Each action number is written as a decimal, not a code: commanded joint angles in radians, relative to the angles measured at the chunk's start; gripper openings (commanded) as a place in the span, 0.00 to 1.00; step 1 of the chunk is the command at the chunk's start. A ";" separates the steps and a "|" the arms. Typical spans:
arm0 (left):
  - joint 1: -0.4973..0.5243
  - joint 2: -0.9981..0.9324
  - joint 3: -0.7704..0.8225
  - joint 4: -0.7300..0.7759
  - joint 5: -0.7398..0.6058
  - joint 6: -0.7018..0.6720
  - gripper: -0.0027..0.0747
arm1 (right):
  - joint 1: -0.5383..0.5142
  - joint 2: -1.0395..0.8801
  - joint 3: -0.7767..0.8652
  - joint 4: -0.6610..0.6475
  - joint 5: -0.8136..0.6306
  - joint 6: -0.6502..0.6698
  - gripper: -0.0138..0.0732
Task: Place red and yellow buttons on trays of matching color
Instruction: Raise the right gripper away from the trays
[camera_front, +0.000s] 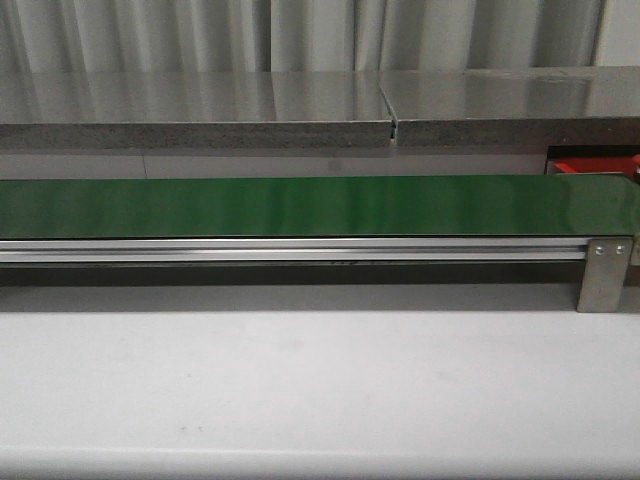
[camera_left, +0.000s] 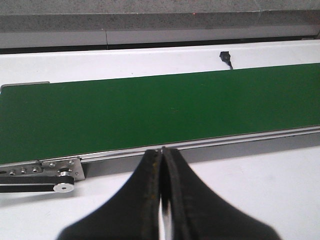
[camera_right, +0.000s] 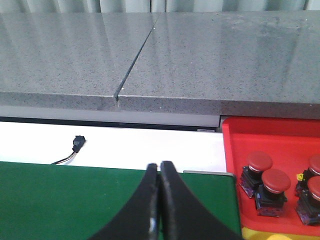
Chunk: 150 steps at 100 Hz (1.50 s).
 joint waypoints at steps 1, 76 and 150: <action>-0.005 -0.003 -0.029 -0.025 -0.064 0.000 0.01 | -0.001 -0.045 -0.005 0.019 -0.035 -0.013 0.07; -0.005 -0.003 -0.029 -0.025 -0.064 0.000 0.01 | -0.002 -0.333 0.208 -1.313 -0.080 1.320 0.07; -0.005 -0.003 -0.029 -0.025 -0.064 0.000 0.01 | -0.073 -0.698 0.596 -1.410 -0.212 1.358 0.07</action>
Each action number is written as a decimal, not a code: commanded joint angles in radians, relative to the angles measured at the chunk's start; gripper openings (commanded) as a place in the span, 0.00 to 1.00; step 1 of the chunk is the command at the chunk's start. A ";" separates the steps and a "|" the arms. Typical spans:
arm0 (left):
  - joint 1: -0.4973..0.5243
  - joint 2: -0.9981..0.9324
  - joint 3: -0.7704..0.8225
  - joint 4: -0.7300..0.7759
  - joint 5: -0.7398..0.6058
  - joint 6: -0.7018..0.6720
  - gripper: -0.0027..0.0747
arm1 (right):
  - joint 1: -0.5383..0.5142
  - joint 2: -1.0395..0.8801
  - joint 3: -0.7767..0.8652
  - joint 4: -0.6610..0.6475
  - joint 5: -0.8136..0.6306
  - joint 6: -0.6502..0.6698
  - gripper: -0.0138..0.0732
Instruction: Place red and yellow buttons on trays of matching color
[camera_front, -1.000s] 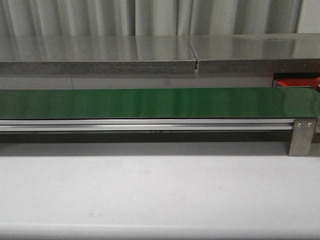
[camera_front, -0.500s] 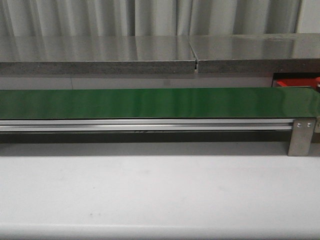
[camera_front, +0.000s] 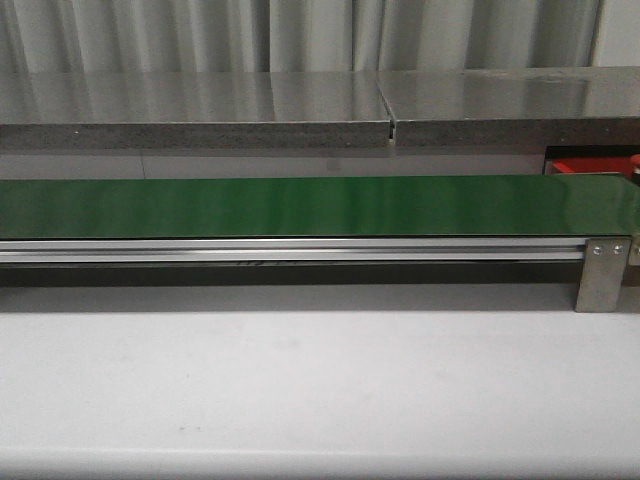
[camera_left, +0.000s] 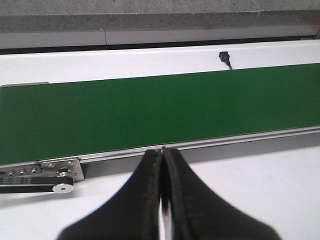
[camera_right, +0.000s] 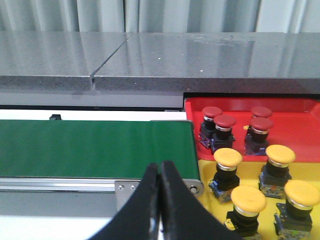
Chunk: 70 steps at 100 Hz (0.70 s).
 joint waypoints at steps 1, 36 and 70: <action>-0.005 -0.003 -0.029 -0.025 -0.064 0.000 0.01 | -0.024 -0.037 0.007 -0.016 -0.087 0.002 0.07; -0.005 -0.003 -0.029 -0.025 -0.064 0.000 0.01 | -0.027 -0.227 0.075 -0.045 -0.016 0.002 0.07; -0.005 -0.003 -0.029 -0.025 -0.064 0.000 0.01 | -0.032 -0.321 0.076 -0.048 0.017 0.002 0.07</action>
